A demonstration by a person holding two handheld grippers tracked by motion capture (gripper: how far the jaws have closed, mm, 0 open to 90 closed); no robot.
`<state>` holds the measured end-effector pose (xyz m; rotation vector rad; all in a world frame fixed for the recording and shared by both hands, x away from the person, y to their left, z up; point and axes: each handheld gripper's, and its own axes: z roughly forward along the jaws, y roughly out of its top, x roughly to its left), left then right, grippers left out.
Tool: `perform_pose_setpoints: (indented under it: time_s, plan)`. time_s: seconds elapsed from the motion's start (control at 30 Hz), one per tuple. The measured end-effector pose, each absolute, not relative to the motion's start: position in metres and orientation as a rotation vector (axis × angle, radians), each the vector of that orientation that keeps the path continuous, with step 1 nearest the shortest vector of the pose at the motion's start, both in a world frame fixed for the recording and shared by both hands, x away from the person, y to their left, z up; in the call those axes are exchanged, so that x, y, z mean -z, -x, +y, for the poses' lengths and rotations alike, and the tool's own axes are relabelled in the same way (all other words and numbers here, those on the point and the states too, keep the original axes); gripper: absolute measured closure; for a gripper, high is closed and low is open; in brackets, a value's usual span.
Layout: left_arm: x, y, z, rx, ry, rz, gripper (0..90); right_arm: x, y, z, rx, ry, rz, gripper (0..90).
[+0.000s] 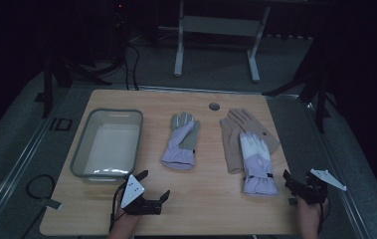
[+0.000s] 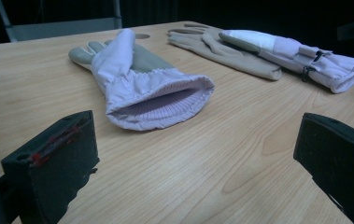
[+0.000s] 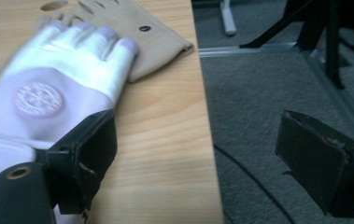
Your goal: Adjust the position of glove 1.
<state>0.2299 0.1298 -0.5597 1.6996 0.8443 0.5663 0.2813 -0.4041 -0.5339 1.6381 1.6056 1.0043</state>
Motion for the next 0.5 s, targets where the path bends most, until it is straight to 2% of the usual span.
perform_pose_setpoints:
  time_s: [0.23,0.3,0.5]
  plan:
    - [0.560,-0.230,0.129,-0.571,-1.702,0.844,0.0,0.512,-0.292,-0.403,-1.003,-1.609,1.625,11.1]
    - [0.560,-0.230,0.130,-0.563,-1.694,0.855,0.0,0.494,-0.296,-0.400,-1.009,-1.588,1.612,11.2]
    - [0.560,-0.231,0.130,-0.562,-1.703,0.852,0.0,0.466,-0.309,-0.392,-1.059,-1.601,1.666,14.4]
